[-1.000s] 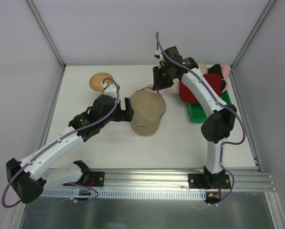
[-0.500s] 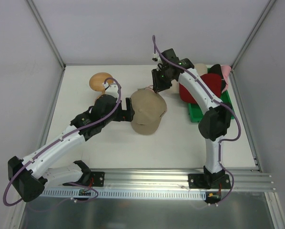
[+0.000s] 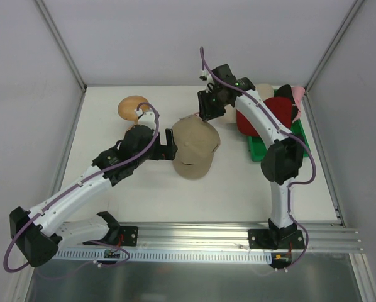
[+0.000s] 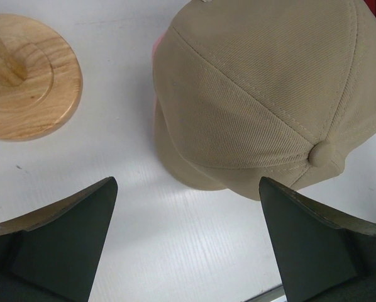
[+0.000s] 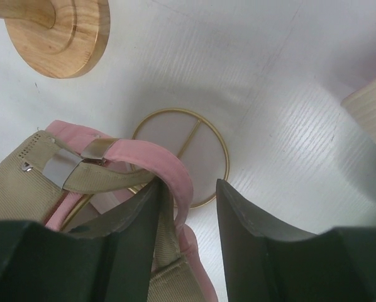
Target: Stack the hats
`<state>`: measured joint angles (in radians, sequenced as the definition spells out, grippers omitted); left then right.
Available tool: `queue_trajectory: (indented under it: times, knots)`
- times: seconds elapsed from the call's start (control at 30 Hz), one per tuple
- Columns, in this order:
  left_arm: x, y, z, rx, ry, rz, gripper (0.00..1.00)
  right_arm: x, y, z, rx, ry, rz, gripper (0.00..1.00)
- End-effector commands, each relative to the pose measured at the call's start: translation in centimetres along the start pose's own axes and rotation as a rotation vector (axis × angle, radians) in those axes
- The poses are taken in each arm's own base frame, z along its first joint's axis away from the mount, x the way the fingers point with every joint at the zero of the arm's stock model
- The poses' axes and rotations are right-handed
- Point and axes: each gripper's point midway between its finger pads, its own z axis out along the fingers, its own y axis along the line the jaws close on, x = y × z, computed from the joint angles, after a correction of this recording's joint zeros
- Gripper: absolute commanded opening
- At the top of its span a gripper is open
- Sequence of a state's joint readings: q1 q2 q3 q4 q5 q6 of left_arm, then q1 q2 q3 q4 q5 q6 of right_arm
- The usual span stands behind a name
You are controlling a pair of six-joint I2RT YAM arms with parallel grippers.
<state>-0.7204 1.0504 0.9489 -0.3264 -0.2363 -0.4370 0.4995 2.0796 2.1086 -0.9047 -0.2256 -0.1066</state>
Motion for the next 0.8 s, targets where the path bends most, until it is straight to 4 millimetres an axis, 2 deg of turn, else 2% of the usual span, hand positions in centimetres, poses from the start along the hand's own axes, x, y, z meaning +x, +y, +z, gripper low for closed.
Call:
queue_trajectory:
  times: [0.0, 0.23, 0.43, 0.7, 0.77]
  knots:
    - [-0.5, -0.7, -0.7, 0.038, -0.028, -0.03, 0.99, -1.9, 0.8, -2.3, -0.029, -0.089, -0.043, 0.45]
    - [-1.0, -0.6, -1.6, 0.048, -0.056, -0.027, 0.99, -2.8, 1.1, -5.6, 0.0, -0.131, -0.054, 0.6]
    - [-1.4, -0.4, -2.5, 0.06, -0.084, -0.023, 0.99, -2.7, 1.5, -7.3, 0.0, -0.156, -0.037, 0.65]
    - [-2.0, -0.1, -3.5, 0.06, -0.117, -0.01, 0.99, -3.3, 2.3, -11.7, -0.016, -0.238, 0.013, 0.71]
    - [-2.3, 0.1, -3.8, 0.056, -0.132, -0.006, 0.99, -3.0, 1.8, -13.1, 0.004, -0.253, 0.037, 0.72]
